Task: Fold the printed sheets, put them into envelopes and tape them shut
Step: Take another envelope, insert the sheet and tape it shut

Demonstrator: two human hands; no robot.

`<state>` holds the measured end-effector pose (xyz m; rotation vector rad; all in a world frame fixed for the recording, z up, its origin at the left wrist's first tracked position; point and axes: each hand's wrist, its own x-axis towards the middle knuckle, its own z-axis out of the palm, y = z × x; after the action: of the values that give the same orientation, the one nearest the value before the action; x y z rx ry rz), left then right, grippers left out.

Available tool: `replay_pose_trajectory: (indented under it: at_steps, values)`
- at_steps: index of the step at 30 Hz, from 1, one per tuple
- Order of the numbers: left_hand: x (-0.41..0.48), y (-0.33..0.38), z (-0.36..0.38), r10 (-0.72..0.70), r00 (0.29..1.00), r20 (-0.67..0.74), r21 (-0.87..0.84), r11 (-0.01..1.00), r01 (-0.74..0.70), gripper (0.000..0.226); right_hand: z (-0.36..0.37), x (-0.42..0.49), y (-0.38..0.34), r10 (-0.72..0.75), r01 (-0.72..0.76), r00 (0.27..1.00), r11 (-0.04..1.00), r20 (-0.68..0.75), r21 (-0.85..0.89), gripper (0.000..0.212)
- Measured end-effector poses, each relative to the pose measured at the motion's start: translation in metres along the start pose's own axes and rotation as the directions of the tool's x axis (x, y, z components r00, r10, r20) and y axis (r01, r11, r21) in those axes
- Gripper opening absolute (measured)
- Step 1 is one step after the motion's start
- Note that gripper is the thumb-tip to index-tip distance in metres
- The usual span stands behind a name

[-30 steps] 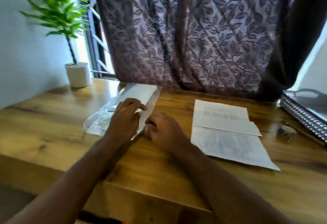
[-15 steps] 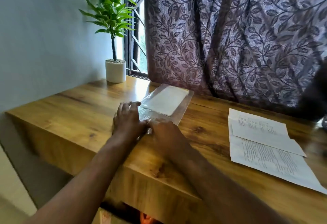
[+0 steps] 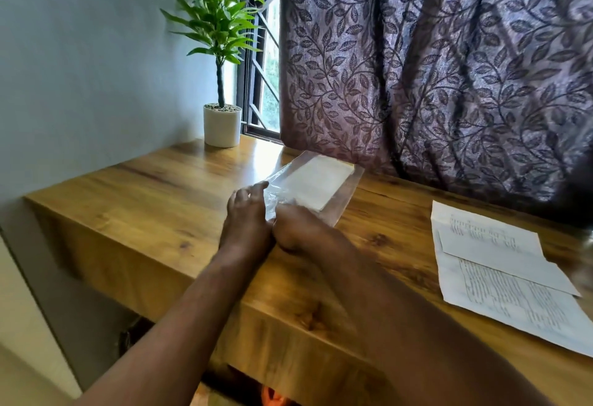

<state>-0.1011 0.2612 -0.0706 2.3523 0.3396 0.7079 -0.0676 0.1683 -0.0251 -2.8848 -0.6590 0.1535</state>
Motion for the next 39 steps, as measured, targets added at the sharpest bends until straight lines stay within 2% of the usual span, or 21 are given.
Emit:
replay_pose_trajectory:
  at_steps: [2, 5, 9, 13, 15, 19, 26, 29, 34, 39]
  values:
    - [-0.001, 0.001, 0.000, 0.001, 1.000, 0.010, -0.016, 1.000, -0.001, 0.073, 0.000, 0.008, 0.000, 0.021, -0.020, 0.999, 0.999, 0.026, -0.044, 0.039]
    - [-0.002, 0.003, -0.002, 0.000, 1.000, 0.004, -0.039, 0.999, 0.000, 0.076, -0.002, 0.017, 0.001, 0.047, -0.042, 0.998, 0.995, 0.052, -0.094, 0.059]
    - [-0.003, 0.005, -0.004, -0.010, 1.000, 0.018, -0.066, 0.998, 0.011, 0.083, -0.010, 0.029, -0.004, 0.093, -0.084, 0.994, 0.986, 0.057, -0.142, 0.069]
    - [-0.002, 0.003, -0.003, 0.020, 1.000, -0.013, -0.063, 0.998, -0.021, 0.080, -0.020, 0.041, -0.005, 0.115, -0.102, 0.990, 0.982, 0.077, -0.157, 0.058]
    - [-0.003, 0.003, -0.003, 0.038, 0.999, -0.010, -0.061, 0.997, -0.039, 0.080, -0.021, 0.046, -0.001, 0.058, -0.042, 0.996, 0.977, 0.074, -0.209, 0.055]
    - [-0.003, 0.001, -0.002, 0.049, 0.999, -0.009, -0.046, 0.998, -0.049, 0.082, -0.029, 0.049, 0.000, 0.029, -0.033, 0.999, 0.969, -0.020, -0.246, 0.041]
    - [-0.002, 0.003, -0.002, -0.003, 1.000, -0.013, -0.117, 0.993, 0.001, 0.085, -0.016, 0.049, -0.013, -0.179, 0.125, 0.982, 0.869, -0.067, -0.479, 0.042]
    - [-0.001, 0.004, -0.004, -0.017, 1.000, -0.019, -0.137, 0.991, 0.015, 0.087, -0.012, 0.051, -0.016, -0.248, 0.148, 0.961, 0.833, -0.121, -0.534, 0.040]
    - [0.000, 0.006, -0.006, -0.012, 1.000, 0.005, -0.168, 0.986, 0.013, 0.094, -0.010, 0.046, -0.017, -0.267, 0.108, 0.938, 0.833, -0.223, -0.542, 0.031]
    - [0.002, 0.005, -0.007, -0.025, 0.999, -0.032, -0.200, 0.980, 0.018, 0.092, -0.014, 0.023, -0.019, -0.287, 0.111, 0.900, 0.878, -0.327, -0.466, 0.027]
